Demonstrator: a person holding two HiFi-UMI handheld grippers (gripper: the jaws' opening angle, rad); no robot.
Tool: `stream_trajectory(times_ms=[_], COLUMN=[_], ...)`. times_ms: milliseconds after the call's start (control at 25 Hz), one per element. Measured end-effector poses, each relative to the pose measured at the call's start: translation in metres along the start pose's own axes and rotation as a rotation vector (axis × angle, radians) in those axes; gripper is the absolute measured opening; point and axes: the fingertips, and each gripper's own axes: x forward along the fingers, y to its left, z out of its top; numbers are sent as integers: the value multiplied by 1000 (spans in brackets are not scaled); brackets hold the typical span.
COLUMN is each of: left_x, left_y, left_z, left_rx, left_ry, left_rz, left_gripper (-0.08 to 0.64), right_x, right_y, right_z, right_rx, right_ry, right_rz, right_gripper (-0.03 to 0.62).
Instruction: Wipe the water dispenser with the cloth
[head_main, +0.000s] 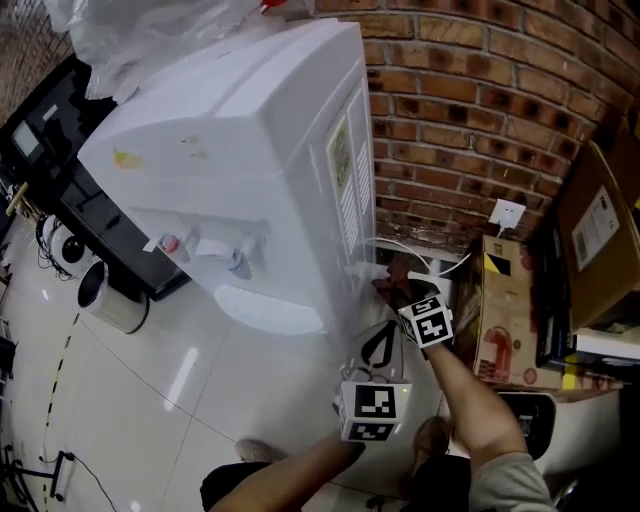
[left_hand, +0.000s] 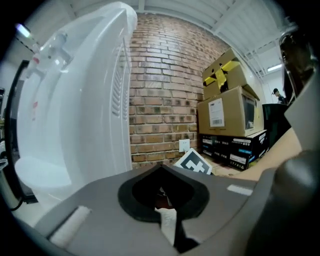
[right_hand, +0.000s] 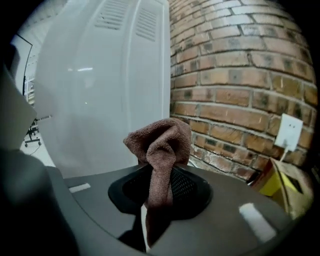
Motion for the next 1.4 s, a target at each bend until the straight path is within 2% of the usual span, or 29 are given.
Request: stream_trajectory(times_ms=[120, 200, 400, 520, 640, 760, 960, 1040, 1120, 1200, 1280, 1400], left_x=[-23, -35, -44, -45, -46, -43, -49, -54, -58, -62, -69, -91], left_y=[-3, 5, 15, 7, -2, -2, 15, 17, 15, 11, 9, 13], left_z=[13, 11, 20, 36, 31, 6, -28, -26, -19, -10, 4, 34], left_rx=[31, 40, -17, 2, 49, 97, 79, 69, 58, 64, 78, 95], left_ry=[-38, -30, -44, -86, -88, -42, 44, 40, 28, 11, -5, -49], left_rz=[-25, -19, -7, -29, -46, -35, 8, 14, 10, -2, -15, -38], left_gripper=[0, 0, 0, 0, 0, 0, 0, 0, 0, 0, 0, 0], right_x=[-39, -59, -97, -98, -93, -85, -60, -49, -44, -45, -57, -99], right_y=[13, 27, 54, 59, 66, 70, 65, 63, 62, 62, 66, 76], right_z=[5, 4, -41, -82, -114, -138, -192, -213, -225, -224, -202, -124], right_rx=[-18, -13, 5, 10, 33, 53, 132, 166, 191, 197, 183, 140], right_ry=[-22, -34, 20, 92, 133, 158, 260, 290, 301, 304, 270, 114], right_rz=[-13, -11, -10, -4, 8, 16, 36, 57, 88, 118, 140, 175], right_gripper=[98, 98, 98, 100, 101, 103, 115, 154, 221, 239, 238, 161])
